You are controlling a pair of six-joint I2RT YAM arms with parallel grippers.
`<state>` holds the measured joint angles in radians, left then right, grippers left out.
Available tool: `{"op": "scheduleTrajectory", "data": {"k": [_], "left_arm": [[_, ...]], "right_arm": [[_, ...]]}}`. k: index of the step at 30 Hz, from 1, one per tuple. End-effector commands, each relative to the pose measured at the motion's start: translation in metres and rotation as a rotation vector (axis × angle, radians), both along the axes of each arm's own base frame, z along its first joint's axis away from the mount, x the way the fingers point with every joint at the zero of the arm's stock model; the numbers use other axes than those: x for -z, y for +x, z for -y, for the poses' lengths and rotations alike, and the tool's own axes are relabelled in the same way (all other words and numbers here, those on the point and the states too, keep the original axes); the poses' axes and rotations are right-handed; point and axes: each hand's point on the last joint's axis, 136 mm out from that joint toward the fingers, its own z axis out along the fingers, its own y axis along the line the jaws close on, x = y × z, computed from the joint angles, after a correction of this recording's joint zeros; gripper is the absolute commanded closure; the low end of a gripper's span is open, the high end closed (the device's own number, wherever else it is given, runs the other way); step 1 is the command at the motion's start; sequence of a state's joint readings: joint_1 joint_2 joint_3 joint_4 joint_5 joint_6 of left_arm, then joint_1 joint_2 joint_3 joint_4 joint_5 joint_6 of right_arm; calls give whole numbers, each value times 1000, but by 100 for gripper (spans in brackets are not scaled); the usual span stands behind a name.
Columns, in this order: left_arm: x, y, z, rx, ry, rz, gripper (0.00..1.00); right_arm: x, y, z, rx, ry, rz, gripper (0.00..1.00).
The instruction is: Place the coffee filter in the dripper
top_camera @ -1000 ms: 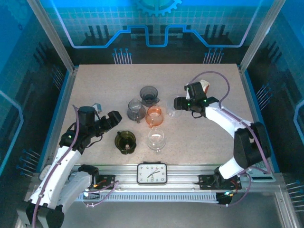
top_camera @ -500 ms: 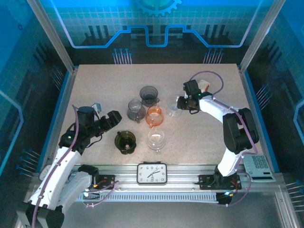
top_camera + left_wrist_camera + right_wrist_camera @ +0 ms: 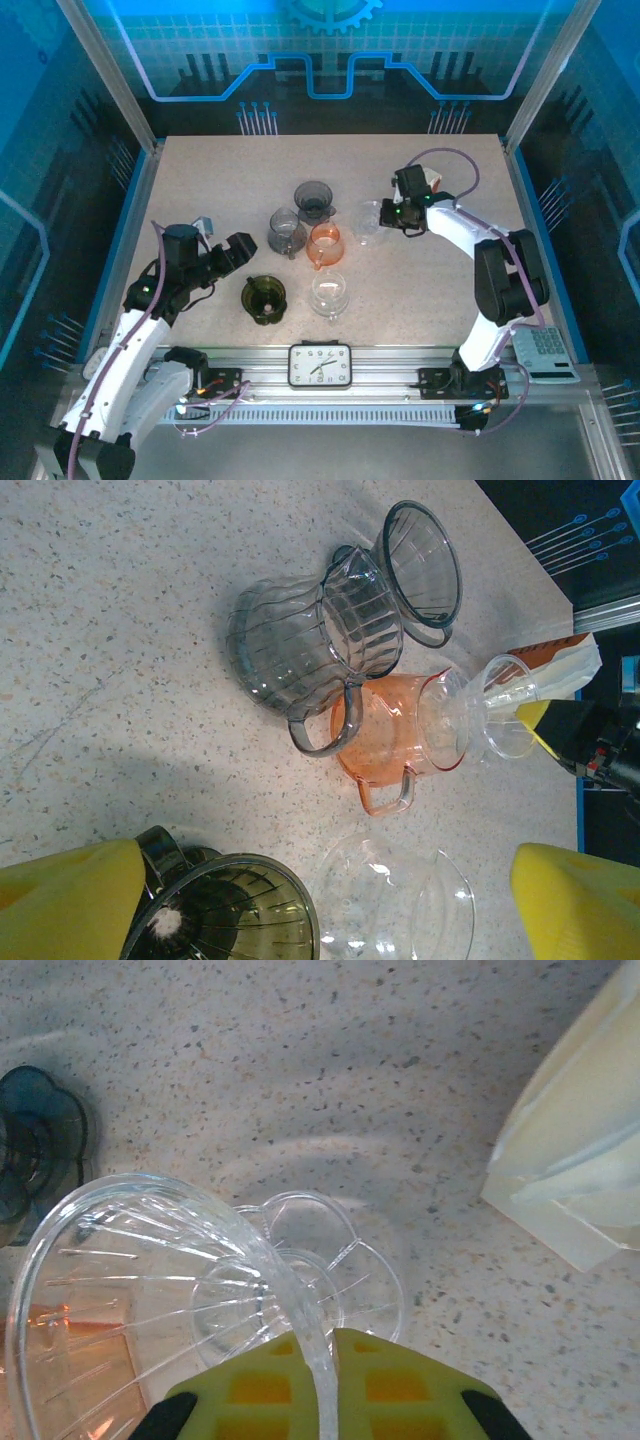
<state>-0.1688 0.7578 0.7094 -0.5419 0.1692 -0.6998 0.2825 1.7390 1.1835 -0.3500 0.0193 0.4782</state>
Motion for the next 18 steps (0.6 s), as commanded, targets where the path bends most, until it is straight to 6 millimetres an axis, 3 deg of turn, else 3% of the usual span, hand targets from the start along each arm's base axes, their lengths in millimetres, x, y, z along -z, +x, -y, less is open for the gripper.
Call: {"op": "scheduleTrajectory", "data": {"k": [1, 7, 11, 15, 18], "left_arm": [[-5, -1, -1, 8, 16, 19, 1], [-13, -1, -1, -5, 4, 46, 1], [-16, 0, -4, -23, 7, 53, 1], [-20, 1, -3, -15, 9, 69, 1], [-23, 1, -3, -12, 9, 77, 1]], "right_arm": [[-16, -11, 12, -13, -17, 9, 100], [-59, -34, 10, -72, 38, 73, 100], [-93, -57, -3, -142, 124, 107, 100], [-125, -90, -26, -243, 201, 116, 100], [-136, -119, -54, -350, 231, 75, 100]]}}
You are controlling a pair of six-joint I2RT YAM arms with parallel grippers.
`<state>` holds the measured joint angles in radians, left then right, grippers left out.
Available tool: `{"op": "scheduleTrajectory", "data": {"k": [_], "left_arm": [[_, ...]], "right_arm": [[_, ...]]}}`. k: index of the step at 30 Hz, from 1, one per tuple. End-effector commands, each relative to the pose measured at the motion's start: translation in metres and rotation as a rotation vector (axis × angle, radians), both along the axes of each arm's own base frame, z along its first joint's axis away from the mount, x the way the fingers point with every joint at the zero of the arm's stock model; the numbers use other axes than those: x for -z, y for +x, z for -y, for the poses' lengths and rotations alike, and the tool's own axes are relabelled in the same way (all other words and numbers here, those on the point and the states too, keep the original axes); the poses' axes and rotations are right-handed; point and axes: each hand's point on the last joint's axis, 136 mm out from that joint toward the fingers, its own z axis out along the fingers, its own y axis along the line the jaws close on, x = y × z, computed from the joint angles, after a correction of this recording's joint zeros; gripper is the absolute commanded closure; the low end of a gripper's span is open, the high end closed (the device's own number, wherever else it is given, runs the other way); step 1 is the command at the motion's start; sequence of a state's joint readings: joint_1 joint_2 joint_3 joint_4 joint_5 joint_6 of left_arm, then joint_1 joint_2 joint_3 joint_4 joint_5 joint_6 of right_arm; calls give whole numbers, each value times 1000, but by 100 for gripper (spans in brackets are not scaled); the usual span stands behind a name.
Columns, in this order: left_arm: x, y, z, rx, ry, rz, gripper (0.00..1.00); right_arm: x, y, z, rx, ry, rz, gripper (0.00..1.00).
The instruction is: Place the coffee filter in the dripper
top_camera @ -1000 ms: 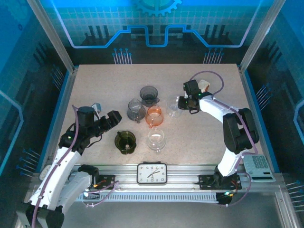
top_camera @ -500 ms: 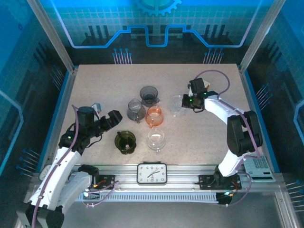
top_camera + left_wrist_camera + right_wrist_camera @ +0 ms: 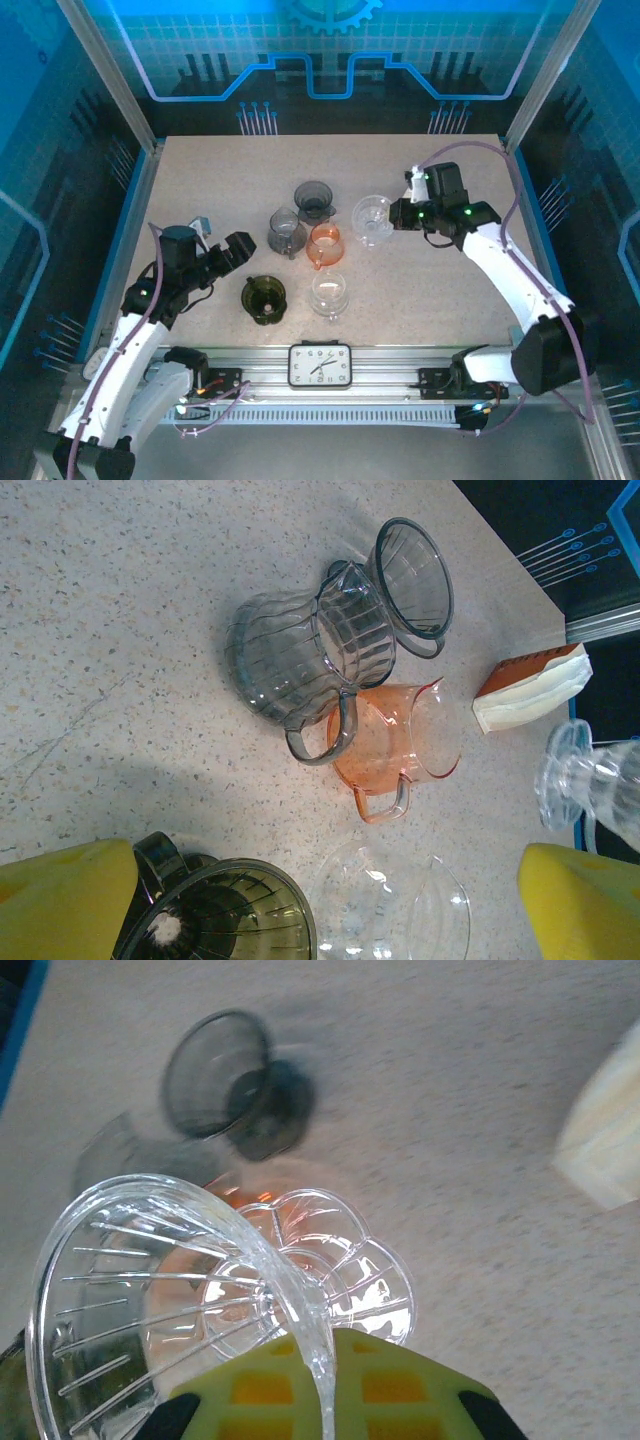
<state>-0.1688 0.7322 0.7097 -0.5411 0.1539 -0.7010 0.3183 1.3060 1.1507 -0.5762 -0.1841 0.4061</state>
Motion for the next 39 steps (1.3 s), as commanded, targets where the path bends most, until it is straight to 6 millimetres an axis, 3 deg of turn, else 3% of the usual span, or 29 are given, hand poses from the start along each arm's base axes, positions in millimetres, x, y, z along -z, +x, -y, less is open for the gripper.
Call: {"op": "scheduleTrajectory", "data": {"k": [1, 6, 9, 17, 34, 39], "left_arm": [[-17, 2, 0, 1, 5, 50, 1], [-16, 2, 0, 3, 4, 49, 1], [-13, 1, 1, 4, 0, 41, 1], [-8, -1, 1, 9, 2, 25, 1], [-4, -2, 0, 7, 12, 18, 1], [-3, -1, 0, 6, 10, 18, 1]], "right_arm": [[-11, -46, -42, -193, 55, -87, 100], [-2, -87, -83, -357, 24, -203, 100], [5, -97, -97, -403, 0, -236, 100], [26, -95, -114, -429, -35, -267, 100], [47, -90, -114, -423, -99, -269, 100], [47, -89, -114, -417, -96, -261, 71]]}}
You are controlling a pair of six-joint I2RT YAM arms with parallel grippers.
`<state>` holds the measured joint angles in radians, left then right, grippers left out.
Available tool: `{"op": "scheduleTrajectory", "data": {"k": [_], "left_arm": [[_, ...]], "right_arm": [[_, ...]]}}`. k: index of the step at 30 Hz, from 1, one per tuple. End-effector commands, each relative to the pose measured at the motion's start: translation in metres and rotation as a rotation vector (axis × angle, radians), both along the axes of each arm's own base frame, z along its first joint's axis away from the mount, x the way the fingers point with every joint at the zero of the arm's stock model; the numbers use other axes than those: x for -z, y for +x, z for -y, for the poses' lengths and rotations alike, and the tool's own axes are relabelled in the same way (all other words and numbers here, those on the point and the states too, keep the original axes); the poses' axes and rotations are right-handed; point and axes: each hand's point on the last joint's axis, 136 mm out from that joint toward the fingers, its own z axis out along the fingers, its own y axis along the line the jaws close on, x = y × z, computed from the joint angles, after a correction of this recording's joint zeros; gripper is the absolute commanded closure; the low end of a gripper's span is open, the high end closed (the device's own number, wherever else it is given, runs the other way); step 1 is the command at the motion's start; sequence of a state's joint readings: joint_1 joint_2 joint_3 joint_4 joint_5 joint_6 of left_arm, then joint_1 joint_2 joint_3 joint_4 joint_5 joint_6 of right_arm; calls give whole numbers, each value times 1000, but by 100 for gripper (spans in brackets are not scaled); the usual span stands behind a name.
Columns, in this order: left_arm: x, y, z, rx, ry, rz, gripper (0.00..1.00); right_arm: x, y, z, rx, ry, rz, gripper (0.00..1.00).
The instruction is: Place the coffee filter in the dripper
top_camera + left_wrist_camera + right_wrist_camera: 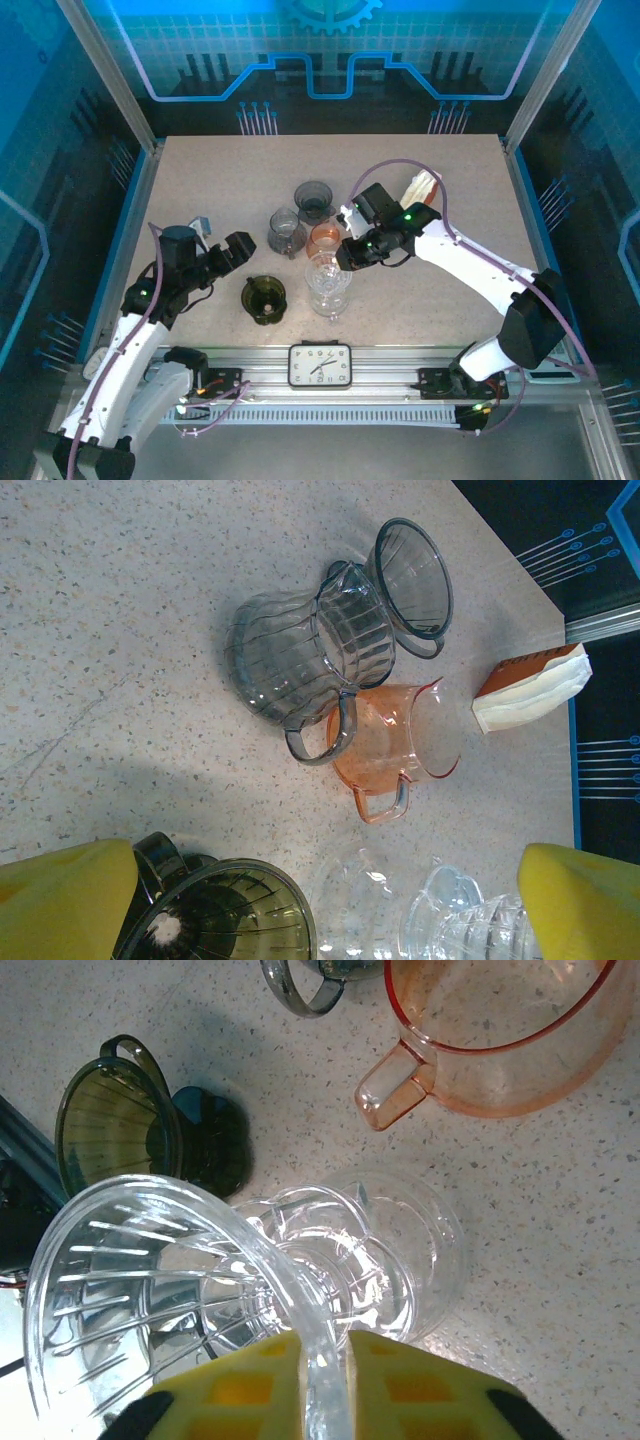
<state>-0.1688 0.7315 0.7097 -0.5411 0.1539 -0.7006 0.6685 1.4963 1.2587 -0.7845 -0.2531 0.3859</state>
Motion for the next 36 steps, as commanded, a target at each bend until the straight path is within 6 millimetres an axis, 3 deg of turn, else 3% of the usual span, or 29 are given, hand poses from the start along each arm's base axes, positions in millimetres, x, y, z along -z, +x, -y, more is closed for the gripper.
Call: {"op": "scheduleTrajectory", "data": {"k": [1, 5, 10, 11, 16, 21, 24, 26, 29, 31, 34, 36], "left_arm": [[-3, -1, 0, 6, 9, 18, 1], [-3, -2, 0, 7, 7, 15, 1], [-6, -2, 0, 8, 7, 19, 1], [-8, -2, 0, 8, 5, 23, 1], [-16, 0, 0, 5, 8, 44, 1], [-28, 4, -2, 1, 20, 75, 1], [-30, 5, -3, -6, 23, 79, 1], [-30, 5, -3, -9, 23, 77, 1], [-27, 5, -4, -11, 22, 70, 1], [-24, 5, -3, -9, 19, 64, 1], [-21, 5, -3, -10, 18, 59, 1], [-19, 6, -2, -8, 15, 55, 1]], "right_arm": [[-2, 0, -5, -11, 4, 15, 64], [-9, 2, -4, 0, 13, 46, 36], [-31, 11, 6, 35, 20, 142, 19], [-39, 14, 9, 45, 24, 170, 1], [-84, 38, 38, 143, -19, 388, 0], [-144, 85, 103, 456, -198, 833, 0], [-167, 94, 128, 575, -189, 1052, 0], [-167, 97, 142, 646, -118, 1067, 0], [-152, 106, 143, 596, 114, 903, 0], [-140, 116, 161, 685, 171, 772, 0], [-114, 130, 185, 729, 16, 641, 0], [-89, 139, 202, 748, -122, 516, 9]]}}
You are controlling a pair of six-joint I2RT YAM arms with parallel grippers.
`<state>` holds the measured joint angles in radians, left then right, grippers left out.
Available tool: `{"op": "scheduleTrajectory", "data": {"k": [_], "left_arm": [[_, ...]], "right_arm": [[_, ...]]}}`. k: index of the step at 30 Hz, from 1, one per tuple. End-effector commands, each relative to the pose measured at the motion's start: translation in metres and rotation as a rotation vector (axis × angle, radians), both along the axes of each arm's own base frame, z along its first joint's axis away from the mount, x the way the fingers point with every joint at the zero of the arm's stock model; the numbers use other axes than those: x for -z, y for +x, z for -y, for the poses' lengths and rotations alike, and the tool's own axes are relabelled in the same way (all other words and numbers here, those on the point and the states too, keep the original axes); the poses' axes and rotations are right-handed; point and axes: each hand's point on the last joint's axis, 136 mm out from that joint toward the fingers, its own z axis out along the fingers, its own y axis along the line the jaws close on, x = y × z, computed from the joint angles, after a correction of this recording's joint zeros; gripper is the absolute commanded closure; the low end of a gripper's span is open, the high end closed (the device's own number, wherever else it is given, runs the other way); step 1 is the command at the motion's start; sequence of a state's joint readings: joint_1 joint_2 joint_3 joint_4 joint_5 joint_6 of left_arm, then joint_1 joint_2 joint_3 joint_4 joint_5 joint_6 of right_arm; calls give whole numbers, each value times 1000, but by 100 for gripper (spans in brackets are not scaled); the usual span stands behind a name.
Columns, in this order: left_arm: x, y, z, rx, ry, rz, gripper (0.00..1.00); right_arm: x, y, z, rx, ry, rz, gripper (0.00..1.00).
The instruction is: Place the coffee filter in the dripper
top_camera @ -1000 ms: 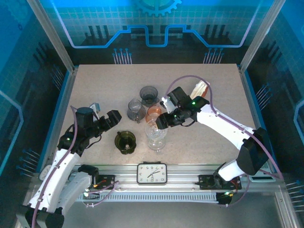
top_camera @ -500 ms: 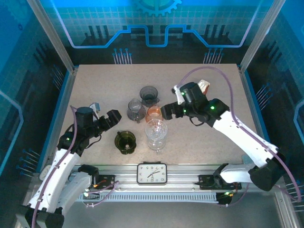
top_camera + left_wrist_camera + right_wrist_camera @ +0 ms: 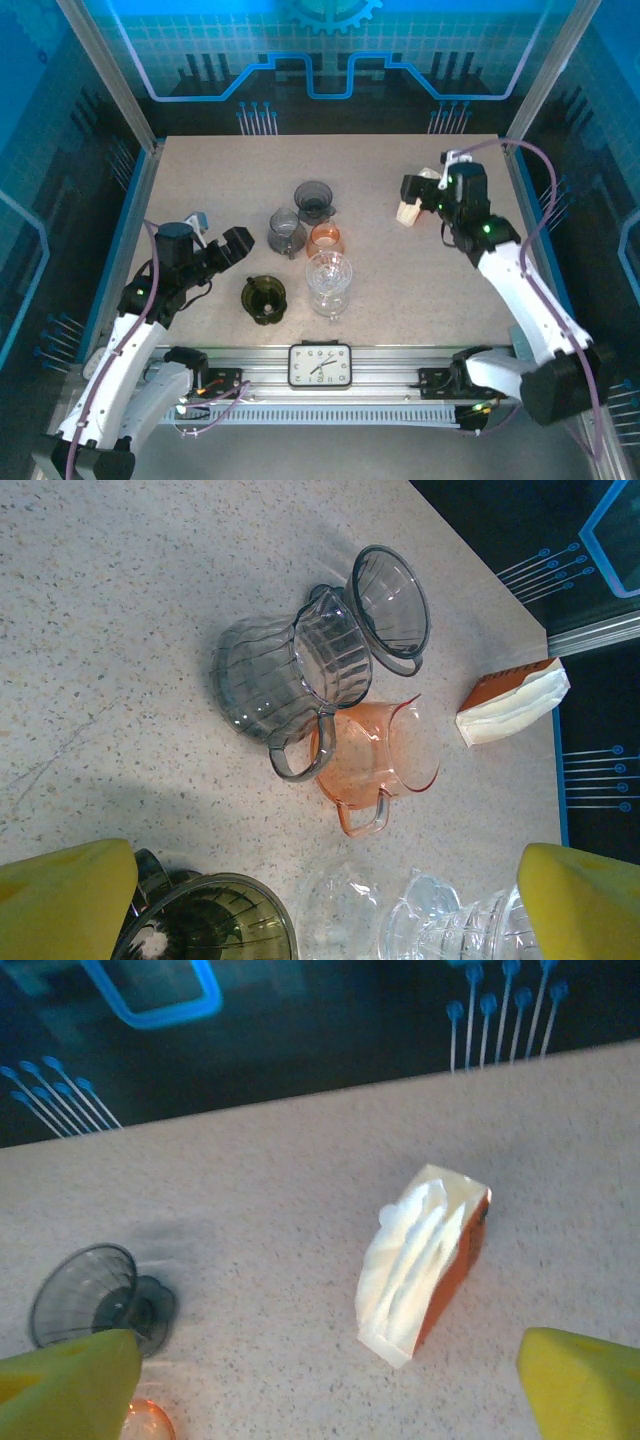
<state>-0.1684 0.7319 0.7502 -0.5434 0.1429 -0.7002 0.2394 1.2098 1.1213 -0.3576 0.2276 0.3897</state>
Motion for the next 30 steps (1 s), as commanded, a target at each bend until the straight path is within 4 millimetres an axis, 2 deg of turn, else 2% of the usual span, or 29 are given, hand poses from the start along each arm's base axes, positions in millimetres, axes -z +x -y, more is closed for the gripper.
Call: {"op": "scheduleTrajectory", "data": {"k": [1, 4, 6, 9, 14, 19, 24, 30], "left_arm": [[-1, 3, 0, 3, 13, 14, 1], [0, 4, 2, 11, 8, 8, 1], [1, 5, 3, 18, 5, 3, 1], [5, 5, 3, 20, 7, -4, 1], [11, 5, 4, 26, 10, -8, 1], [12, 6, 5, 41, 24, -13, 1], [13, 7, 5, 46, 25, -7, 1], [14, 8, 8, 55, 15, -6, 1]], "right_arm": [[31, 7, 8, 17, 14, -220, 14], [63, 21, 19, 66, 32, -356, 26], [75, 32, 23, 90, 20, -395, 33], [85, 44, 24, 135, 29, -404, 43], [103, 56, 36, 240, 41, -396, 46], [105, 67, 36, 269, 65, -385, 59], [105, 80, 30, 311, 29, -399, 62], [113, 84, 49, 429, -3, -421, 57]]}}
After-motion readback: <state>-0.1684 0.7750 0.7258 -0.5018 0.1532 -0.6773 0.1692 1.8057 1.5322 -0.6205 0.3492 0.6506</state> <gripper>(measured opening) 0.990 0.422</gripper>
